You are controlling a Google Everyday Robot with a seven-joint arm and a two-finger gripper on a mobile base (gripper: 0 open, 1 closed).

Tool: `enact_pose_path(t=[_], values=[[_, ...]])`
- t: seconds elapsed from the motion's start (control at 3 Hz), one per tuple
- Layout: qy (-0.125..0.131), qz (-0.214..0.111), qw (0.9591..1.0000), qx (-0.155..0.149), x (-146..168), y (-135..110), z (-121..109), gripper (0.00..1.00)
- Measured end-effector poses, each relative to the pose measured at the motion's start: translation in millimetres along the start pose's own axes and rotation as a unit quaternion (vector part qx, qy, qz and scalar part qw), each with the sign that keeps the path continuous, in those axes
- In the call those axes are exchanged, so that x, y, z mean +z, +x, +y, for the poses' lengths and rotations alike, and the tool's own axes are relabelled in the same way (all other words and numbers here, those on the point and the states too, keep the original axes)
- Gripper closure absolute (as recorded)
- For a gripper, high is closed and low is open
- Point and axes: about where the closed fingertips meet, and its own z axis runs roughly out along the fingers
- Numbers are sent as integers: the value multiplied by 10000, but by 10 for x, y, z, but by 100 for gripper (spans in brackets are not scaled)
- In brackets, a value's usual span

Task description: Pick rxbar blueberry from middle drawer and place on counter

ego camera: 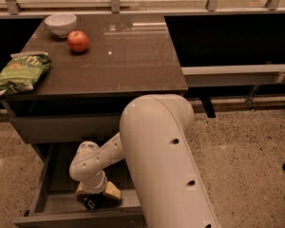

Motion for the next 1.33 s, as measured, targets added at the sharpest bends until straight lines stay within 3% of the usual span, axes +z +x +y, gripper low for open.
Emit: enact_pose_path(t=[0.67,1.0,1.33], values=[[159,-179,9993,273,145,39,45,45],[159,-180,9993,274,46,35,46,76],[159,-180,9993,274,28,34,47,98]])
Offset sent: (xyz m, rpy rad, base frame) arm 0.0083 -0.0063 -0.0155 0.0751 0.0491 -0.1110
